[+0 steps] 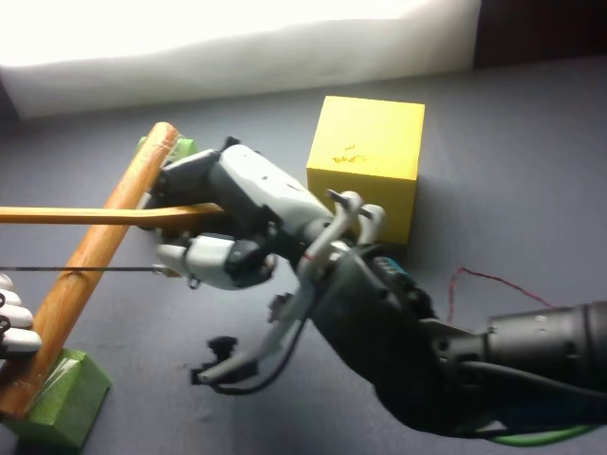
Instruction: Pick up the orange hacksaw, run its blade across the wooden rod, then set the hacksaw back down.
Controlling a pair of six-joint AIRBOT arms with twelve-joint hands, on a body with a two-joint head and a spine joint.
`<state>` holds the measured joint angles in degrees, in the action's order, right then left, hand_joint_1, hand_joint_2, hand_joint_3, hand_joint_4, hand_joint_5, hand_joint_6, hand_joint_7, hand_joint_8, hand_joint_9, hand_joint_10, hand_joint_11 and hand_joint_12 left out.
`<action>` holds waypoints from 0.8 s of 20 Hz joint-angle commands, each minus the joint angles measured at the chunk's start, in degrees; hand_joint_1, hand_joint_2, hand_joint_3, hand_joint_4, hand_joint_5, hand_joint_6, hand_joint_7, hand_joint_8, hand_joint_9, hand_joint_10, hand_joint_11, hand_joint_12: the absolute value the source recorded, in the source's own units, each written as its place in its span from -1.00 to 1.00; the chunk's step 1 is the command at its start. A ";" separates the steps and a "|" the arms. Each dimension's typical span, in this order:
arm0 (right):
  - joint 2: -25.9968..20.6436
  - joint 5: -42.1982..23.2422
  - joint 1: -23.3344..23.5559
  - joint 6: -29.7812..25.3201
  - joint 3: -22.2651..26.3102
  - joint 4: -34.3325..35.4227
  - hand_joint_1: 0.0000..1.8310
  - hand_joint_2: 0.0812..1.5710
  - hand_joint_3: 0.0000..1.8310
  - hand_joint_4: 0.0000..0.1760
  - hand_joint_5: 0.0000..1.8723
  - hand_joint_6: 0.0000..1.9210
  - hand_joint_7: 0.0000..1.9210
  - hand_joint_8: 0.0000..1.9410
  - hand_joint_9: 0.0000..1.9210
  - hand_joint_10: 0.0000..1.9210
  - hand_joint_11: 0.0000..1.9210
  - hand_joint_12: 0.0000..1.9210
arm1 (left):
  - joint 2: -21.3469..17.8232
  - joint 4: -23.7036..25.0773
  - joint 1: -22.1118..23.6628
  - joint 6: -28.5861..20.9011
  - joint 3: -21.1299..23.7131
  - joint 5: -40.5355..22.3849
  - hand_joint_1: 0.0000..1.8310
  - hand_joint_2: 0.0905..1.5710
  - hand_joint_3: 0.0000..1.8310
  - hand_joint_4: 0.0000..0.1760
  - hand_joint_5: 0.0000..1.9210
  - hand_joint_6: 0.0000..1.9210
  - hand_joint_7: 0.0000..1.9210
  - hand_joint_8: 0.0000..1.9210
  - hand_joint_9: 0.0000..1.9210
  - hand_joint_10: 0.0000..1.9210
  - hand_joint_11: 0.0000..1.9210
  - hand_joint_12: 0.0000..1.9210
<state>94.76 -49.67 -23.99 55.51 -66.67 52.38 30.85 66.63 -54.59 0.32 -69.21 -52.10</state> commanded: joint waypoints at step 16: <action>-14.51 -6.18 -5.21 2.17 13.02 -4.85 0.51 0.41 -1.00 -1.00 -0.13 0.06 -0.03 0.07 0.04 0.29 0.03 0.30 | -0.15 -2.29 0.01 0.11 -0.35 -0.44 -0.99 0.54 -1.00 -1.00 -0.99 -1.00 -1.00 -1.00 -1.00 -1.00 -0.99 -0.95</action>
<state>80.27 -50.78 -29.58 58.26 -53.80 51.35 30.85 66.59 -54.59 0.30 -69.21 -52.05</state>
